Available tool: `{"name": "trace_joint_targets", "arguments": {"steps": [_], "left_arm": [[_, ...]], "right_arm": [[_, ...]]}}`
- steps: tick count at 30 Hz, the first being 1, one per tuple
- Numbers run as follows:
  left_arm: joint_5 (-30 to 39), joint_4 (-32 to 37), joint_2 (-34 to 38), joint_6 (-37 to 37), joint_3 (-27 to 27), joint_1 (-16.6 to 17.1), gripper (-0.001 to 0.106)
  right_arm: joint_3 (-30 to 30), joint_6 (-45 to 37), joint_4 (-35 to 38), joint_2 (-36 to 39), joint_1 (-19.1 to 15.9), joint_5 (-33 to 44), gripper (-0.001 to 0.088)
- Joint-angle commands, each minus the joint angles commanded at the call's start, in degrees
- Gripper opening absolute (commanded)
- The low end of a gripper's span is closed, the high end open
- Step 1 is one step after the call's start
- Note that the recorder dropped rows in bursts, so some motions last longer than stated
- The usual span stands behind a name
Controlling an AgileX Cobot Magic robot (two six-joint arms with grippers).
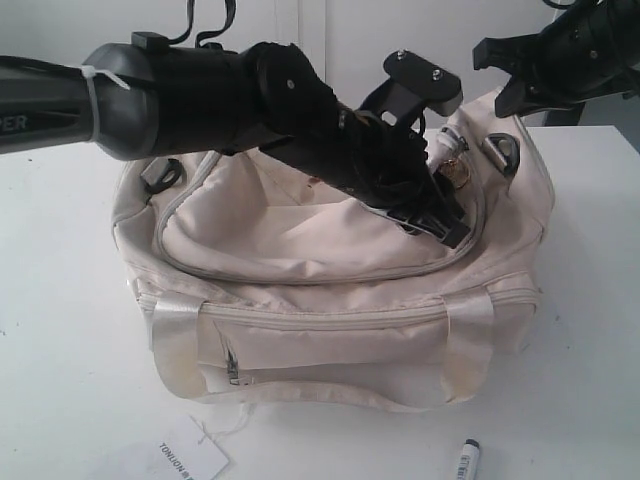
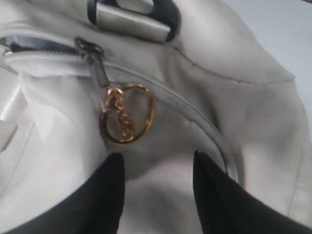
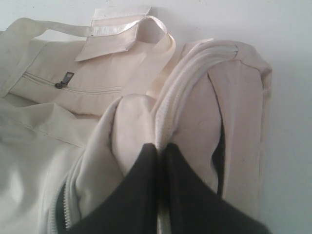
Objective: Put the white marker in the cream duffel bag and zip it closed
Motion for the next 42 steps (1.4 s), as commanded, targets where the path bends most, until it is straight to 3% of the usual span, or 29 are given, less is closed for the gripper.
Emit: {"name": "trace_joint_targets", "arguments": {"steps": [12,25,29,36,42], "left_arm": [[-5.54,-3.72,0.23,-0.42,0.0,0.0,0.05],[-6.51,-4.31,1.96,-0.42,0.0,0.0,0.048],[-6.62,-4.31,1.96,-0.42,0.0,0.0,0.034],[-6.16,-4.31,1.96,-0.26,0.0,0.0,0.0],[-4.27,-4.31,1.5,-0.26,0.0,0.0,0.0]], "right_arm": [[0.0,0.0,0.0,0.0,0.0,0.0,0.0],[0.0,0.0,0.0,0.0,0.0,0.0,0.0],[0.0,0.0,0.0,0.0,0.0,0.0,0.0],[0.0,0.0,0.0,0.0,0.0,0.0,0.0],[0.0,0.0,0.0,0.0,0.0,0.0,0.0]]}}
